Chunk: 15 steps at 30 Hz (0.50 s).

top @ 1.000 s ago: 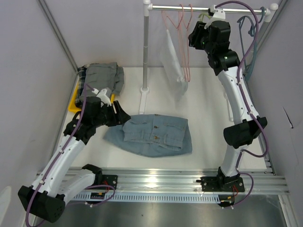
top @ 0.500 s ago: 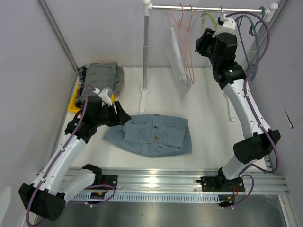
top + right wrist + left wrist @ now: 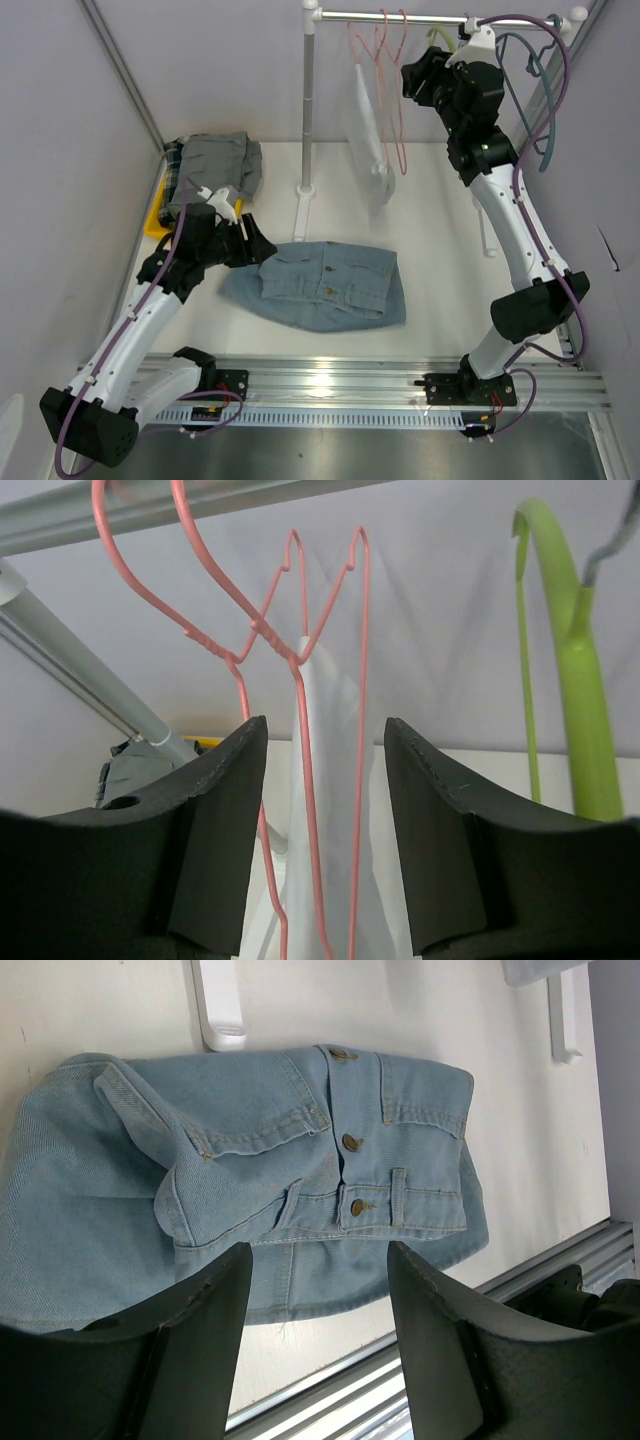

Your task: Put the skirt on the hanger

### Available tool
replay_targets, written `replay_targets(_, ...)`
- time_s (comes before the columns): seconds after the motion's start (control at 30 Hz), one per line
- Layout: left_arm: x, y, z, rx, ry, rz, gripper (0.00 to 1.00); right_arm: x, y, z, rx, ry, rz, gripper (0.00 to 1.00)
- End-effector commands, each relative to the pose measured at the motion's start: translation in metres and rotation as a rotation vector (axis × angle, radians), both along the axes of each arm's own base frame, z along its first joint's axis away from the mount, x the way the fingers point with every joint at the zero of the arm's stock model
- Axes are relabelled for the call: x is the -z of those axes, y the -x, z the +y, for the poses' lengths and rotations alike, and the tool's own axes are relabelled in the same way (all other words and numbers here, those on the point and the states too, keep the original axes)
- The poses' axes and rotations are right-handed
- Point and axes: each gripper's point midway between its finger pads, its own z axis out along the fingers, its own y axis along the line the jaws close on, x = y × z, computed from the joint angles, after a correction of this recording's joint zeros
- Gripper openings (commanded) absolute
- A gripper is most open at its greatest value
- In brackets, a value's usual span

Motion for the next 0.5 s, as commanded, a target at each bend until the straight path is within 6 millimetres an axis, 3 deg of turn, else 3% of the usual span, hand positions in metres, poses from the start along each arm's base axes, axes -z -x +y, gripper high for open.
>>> replay_targets(0.0, -0.004, -0.001, 0.001, 0.020, -0.009, -0.024, 0.62, -0.022, -0.004, 0.014, -0.047, 0.011, -0.070, 0.55)
replay_targets(0.07, -0.002, 0.000, 0.001, 0.020, -0.011, -0.022, 0.62, -0.026, -0.005, 0.017, -0.049, 0.013, -0.083, 0.56)
replay_targets(0.33, 0.001, -0.001, 0.001, 0.025, -0.017, -0.016, 0.62, -0.008, -0.029, 0.034, -0.040, 0.064, -0.052, 0.55)
replay_targets(0.47, 0.000, -0.001, 0.002, 0.028, -0.023, -0.016, 0.62, -0.005, -0.040, 0.035, 0.002, 0.087, -0.070, 0.46)
